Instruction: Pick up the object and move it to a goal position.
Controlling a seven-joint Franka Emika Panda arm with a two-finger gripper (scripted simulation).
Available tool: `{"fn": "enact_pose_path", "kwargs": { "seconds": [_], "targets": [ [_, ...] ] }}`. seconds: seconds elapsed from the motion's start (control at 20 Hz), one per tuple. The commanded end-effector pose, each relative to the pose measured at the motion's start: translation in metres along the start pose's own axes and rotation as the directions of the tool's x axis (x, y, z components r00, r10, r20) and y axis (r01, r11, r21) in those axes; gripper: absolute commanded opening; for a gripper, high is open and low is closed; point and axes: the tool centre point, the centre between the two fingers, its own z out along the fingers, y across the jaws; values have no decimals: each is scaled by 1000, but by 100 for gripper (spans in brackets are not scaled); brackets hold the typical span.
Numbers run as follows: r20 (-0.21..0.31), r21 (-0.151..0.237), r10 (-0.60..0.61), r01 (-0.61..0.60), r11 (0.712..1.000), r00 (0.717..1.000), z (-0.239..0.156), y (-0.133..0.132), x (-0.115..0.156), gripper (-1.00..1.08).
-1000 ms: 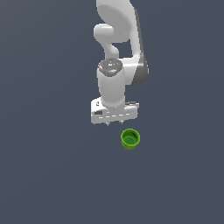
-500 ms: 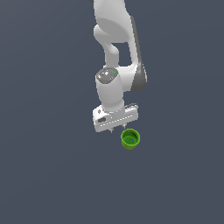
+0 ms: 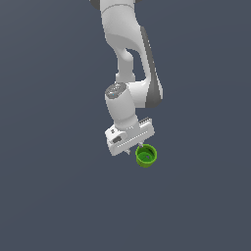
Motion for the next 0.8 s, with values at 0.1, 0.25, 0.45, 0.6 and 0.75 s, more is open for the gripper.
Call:
{"fn": "enact_pose_path", "kwargs": {
  "seconds": [0.1,0.25,0.45,0.6,0.75],
  "targets": [
    [-65,9,-69,70,998,995,7,0,5,28],
    [-109,8,-111,113,994,988,11,0,8,28],
    [-163,-2,-160,161,987,974,13,1,12,28],
    [-194,-13,-187,188,982,963,14,2,15,28],
    [-219,-24,-209,208,978,953,14,3,17,28]
  ]
}}
